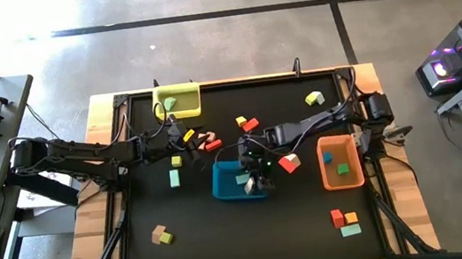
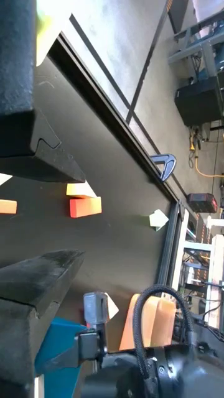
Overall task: Sort blocks by size
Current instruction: Put the light orange rectangular block into the blue bin, then put the yellow triangular block into the yellow bin
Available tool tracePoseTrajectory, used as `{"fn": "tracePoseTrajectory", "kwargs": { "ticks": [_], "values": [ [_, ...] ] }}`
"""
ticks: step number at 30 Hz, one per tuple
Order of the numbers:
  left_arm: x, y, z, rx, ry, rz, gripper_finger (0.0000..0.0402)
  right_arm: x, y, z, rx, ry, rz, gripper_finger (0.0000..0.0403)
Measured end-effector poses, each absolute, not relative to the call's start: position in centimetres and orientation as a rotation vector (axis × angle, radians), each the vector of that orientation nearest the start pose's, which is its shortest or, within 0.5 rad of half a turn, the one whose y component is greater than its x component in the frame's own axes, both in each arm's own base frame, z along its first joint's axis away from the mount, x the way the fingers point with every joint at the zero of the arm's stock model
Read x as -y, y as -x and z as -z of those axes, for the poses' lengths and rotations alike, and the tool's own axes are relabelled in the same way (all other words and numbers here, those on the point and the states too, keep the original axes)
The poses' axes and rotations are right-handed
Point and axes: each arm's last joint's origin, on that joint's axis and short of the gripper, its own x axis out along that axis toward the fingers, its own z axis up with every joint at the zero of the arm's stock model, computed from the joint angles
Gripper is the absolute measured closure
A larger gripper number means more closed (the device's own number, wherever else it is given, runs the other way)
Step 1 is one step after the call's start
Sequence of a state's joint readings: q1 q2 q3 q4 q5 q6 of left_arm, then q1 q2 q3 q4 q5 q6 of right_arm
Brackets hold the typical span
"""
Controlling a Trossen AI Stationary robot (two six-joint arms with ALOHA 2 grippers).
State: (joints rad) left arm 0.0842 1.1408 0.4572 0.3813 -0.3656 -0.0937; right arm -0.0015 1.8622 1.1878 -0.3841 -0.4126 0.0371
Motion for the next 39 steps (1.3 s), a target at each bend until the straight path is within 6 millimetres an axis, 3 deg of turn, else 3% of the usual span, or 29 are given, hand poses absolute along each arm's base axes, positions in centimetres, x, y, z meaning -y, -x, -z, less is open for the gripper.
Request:
{"fn": "tracePoseTrajectory", "kwargs": {
  "ticks": [5, 12, 17, 24, 31, 35, 39],
  "values": [
    [-2.9, -22.7, -20.7, -0.281, 0.049, -0.460, 0.0232, -1.7, -36.7, -19.6, -0.972, -0.131, -0.300, 0.0240],
    [-2.9, -22.6, -20.7, -0.284, 0.049, -0.459, 0.0232, -3.4, -34.5, -24.0, -0.888, 0.054, -0.209, 0.0240],
    [-2.9, -22.6, -20.6, -0.291, 0.049, -0.459, 0.0232, -4.7, -33.8, -25.5, -0.829, 0.108, -0.237, 0.0240],
    [-2.9, -22.6, -20.5, -0.297, 0.049, -0.460, 0.0232, -5.9, -33.3, -25.2, -0.864, 0.193, -0.214, 0.0240],
    [-2.9, -22.6, -20.5, -0.302, 0.048, -0.459, 0.0232, -5.5, -33.1, -24.9, -0.888, 0.242, -0.079, 0.0240],
    [-2.9, -22.6, -20.5, -0.307, 0.048, -0.459, 0.0232, -5.0, -32.1, -22.7, -0.861, 0.267, -0.016, 0.0240],
    [-2.8, -22.6, -20.4, -0.309, 0.045, -0.454, 0.0232, -4.1, -30.2, -21.0, -0.772, 0.184, 0.045, 0.0240]
  ]
}}
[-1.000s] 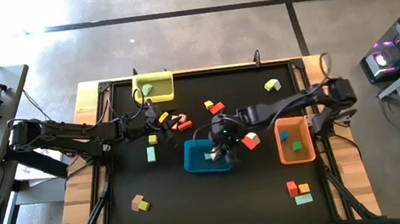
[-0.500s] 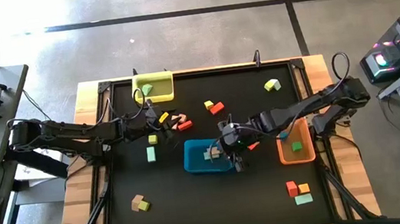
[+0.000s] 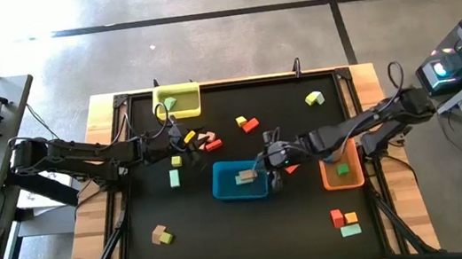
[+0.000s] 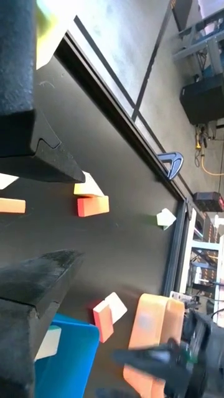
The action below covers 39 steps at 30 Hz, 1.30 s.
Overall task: Sort blocks by size
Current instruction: Put the yellow triangular block into the yellow bin
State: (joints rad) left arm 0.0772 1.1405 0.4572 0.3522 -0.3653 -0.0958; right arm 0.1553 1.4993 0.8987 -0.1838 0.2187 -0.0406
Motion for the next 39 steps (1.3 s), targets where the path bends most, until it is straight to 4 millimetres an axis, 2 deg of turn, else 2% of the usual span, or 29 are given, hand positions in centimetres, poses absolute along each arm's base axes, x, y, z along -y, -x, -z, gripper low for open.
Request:
{"fn": "tracePoseTrajectory", "kwargs": {
  "ticks": [3, 9, 16, 20, 24, 28, 30, 33, 36, 39],
  "values": [
    [-2.8, -22.6, -20.5, -0.303, 0.047, -0.454, 0.0232, -3.7, -28.7, -20.8, -0.677, 0.133, 0.080, 0.0240],
    [-2.8, -22.6, -20.6, -0.293, 0.056, -0.456, 0.0232, -3.6, -25.6, -22.1, -0.488, 0.107, 0.095, 0.0240],
    [-2.8, -22.7, -20.9, -0.257, 0.069, -0.456, 0.0232, -3.9, -22.0, -23.4, -0.374, 0.110, 0.140, 0.0240],
    [-2.8, -22.8, -21.1, -0.238, 0.071, -0.455, 0.0232, -3.8, -20.7, -22.9, -0.289, 0.102, 0.175, 0.0240],
    [-2.8, -23.4, -21.0, -0.192, 0.070, -0.452, 0.0232, -3.5, -20.1, -21.2, -0.232, 0.075, 0.186, 0.0240],
    [-2.7, -25.2, -20.6, -0.092, 0.027, -0.397, 0.0232, -3.3, -19.9, -20.3, -0.207, -0.003, 0.194, 0.0240],
    [-2.9, -26.4, -20.1, -0.114, -0.011, -0.397, 0.0232, -3.3, -19.9, -20.2, -0.206, -0.017, 0.195, 0.0240],
    [-4.1, -28.9, -19.9, -0.208, -0.027, -0.436, 0.0232, -3.3, -19.9, -20.3, -0.204, -0.011, 0.186, 0.0240],
    [-5.9, -31.5, -20.0, -0.373, -0.024, -0.470, 0.0232, -3.3, -19.9, -20.3, -0.205, -0.010, 0.186, 0.0240],
    [-8.0, -33.9, -19.9, -0.530, -0.014, -0.430, 0.0231, -3.3, -19.9, -20.3, -0.206, -0.010, 0.186, 0.0240]
  ]
}}
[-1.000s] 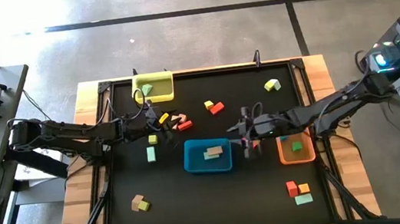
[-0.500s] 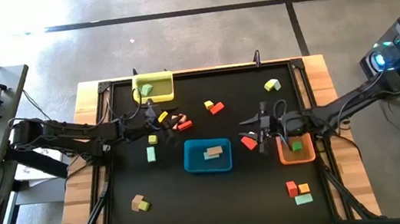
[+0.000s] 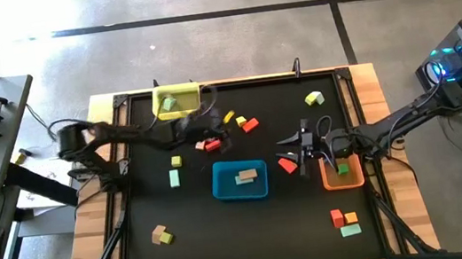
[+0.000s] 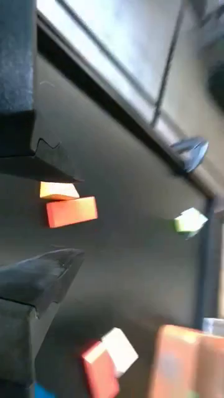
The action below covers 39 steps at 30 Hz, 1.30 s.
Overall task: Sort blocks by size
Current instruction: Put the yellow triangular block into the yellow bin
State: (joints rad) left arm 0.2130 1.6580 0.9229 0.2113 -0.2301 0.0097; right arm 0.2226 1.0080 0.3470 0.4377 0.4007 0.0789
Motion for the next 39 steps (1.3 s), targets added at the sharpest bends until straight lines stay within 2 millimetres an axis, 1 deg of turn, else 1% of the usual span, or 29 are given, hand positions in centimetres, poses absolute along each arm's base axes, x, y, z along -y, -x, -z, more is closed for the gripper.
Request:
{"fn": "tracePoseTrajectory", "kwargs": {
  "ticks": [2, 4, 7, 10, 12, 15, 20, 26, 36, 39],
  "values": [
    [-9.3, -35.1, -19.3, -0.597, 0.004, -0.363, 0.0229, -3.3, -19.9, -20.3, -0.208, -0.009, 0.186, 0.0240],
    [-10.4, -36.3, -18.6, -0.623, 0.031, -0.312, 0.0224, -3.3, -19.9, -20.2, -0.216, -0.007, 0.185, 0.0240],
    [-11.9, -37.5, -17.5, -0.660, 0.051, -0.314, 0.0214, -3.4, -19.9, -20.2, -0.217, -0.007, 0.177, 0.0240],
    [-13.2, -38.4, -16.3, -0.690, 0.032, -0.325, 0.0204, -3.4, -19.9, -20.2, -0.222, -0.008, 0.163, 0.0240],
    [-13.8, -38.7, -15.5, -0.726, 0.031, -0.330, 0.0200, -3.5, -19.9, -20.1, -0.227, -0.008, 0.150, 0.0240],
    [-14.3, -39.1, -14.8, -0.761, 0.033, -0.332, 0.0200, -3.5, -19.9, -20.0, -0.239, -0.015, 0.148, 0.0240],
    [-14.3, -39.2, -13.7, -0.815, 0.016, -0.317, 0.0211, -3.5, -19.8, -20.0, -0.242, -0.021, 0.147, 0.0240],
    [-14.4, -39.2, -13.2, -0.840, 0.002, -0.308, 0.0252, -3.5, -19.8, -20.0, -0.242, -0.033, 0.148, 0.0240],
    [-14.5, -39.0, -13.1, -0.862, -0.002, -0.310, 0.0362, -3.5, -19.8, -20.0, -0.242, -0.040, 0.149, 0.0240],
    [-14.1, -39.0, -13.2, -0.876, -0.012, -0.319, 0.0385, -3.5, -19.8, -20.0, -0.242, -0.040, 0.150, 0.0240]
  ]
}}
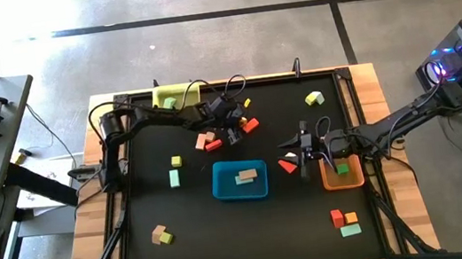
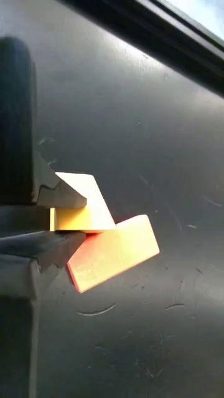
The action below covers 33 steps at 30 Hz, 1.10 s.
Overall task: Sort blocks by size
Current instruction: Put the yellow triangular block into the yellow bin
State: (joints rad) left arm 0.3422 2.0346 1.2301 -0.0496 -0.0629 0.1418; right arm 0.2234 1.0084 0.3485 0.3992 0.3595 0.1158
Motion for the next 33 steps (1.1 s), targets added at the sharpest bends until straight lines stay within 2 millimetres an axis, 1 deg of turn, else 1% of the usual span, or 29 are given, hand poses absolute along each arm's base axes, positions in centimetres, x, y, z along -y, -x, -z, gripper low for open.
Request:
{"fn": "tracePoseTrajectory", "kwargs": {
  "ticks": [4, 8, 12, 16, 20, 22, 25, 29, 31, 33],
  "values": [
    [-13.1, -38.9, -13.6, -0.921, -0.058, -0.378, 0.0392, -3.5, -19.8, -19.9, -0.245, -0.039, 0.150, 0.0240],
    [-11.9, -38.3, -14.7, -0.978, -0.113, -0.445, 0.0394, -3.5, -19.8, -19.8, -0.255, -0.051, 0.152, 0.0240],
    [-10.8, -37.4, -16.9, -1.005, -0.190, -0.542, 0.0396, -3.5, -19.8, -19.7, -0.262, -0.052, 0.153, 0.0240],
    [-10.5, -35.8, -18.9, -1.052, -0.281, -0.700, 0.0397, -3.5, -19.8, -19.7, -0.263, -0.052, 0.153, 0.0240],
    [-11.5, -33.3, -20.8, -1.054, -0.303, -0.854, 0.0397, -3.4, -19.8, -19.7, -0.263, -0.073, 0.156, 0.0240],
    [-12.3, -31.8, -21.0, -1.055, -0.278, -0.896, 0.0397, -3.4, -19.8, -19.6, -0.275, -0.072, 0.158, 0.0240],
    [-13.9, -29.1, -20.8, -1.070, -0.233, -0.965, 0.0397, -3.4, -19.7, -19.6, -0.279, -0.072, 0.158, 0.0240],
    [-16.0, -25.7, -20.5, -1.027, -0.145, -1.091, 0.0397, -3.4, -19.7, -19.6, -0.280, -0.070, 0.158, 0.0240],
    [-16.7, -24.3, -19.9, -1.007, -0.106, -1.127, 0.0397, -3.4, -19.7, -19.6, -0.279, -0.070, 0.158, 0.0240],
    [-17.2, -23.6, -19.3, -0.957, -0.060, -1.123, 0.0397, -3.4, -19.7, -19.6, -0.279, -0.069, 0.158, 0.0240]
  ]
}}
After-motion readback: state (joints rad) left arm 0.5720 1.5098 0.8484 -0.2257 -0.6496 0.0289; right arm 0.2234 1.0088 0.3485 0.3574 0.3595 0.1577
